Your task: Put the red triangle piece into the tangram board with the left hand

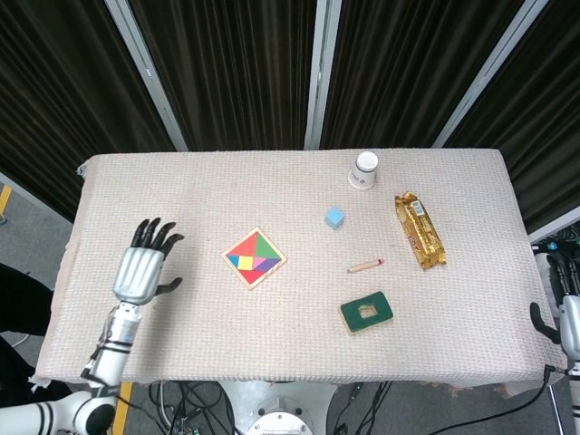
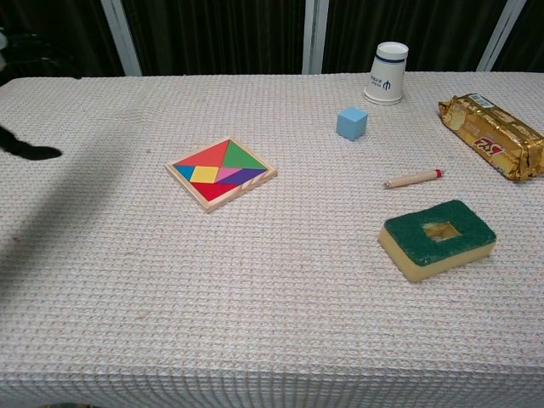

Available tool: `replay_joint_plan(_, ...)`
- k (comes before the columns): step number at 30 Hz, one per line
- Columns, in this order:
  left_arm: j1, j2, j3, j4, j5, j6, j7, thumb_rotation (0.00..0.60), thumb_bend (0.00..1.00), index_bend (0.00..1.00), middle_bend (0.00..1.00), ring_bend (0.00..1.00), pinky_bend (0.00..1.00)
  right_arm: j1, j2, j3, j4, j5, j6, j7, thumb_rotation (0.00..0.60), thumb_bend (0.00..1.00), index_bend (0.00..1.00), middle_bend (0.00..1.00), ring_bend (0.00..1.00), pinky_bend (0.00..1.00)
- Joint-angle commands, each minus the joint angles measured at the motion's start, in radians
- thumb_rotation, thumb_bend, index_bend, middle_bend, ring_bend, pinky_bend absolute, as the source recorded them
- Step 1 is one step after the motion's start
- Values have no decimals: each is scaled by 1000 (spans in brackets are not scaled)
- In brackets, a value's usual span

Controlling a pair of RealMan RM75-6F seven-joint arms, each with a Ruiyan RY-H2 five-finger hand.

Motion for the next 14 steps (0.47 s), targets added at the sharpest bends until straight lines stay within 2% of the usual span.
replay_joint_plan(1,99,91,86,54,100,87,-91,600,114,237,129,0,6,2,-2,-1,-12,-13,13,-19,600,340,0,0,0,0)
replay_joint_plan(9,184,164,130,56,169,127,-200,600,106,237,129,0,6,3,-2,-7,-39,-15,14,-57,600,339,0,0,0,0)
replay_joint_plan(14,223,189,139,34,188,139,-235,600,104,237,129,0,6,7,-6,-10,-43,-15,6,-66,600,339,0,0,0,0)
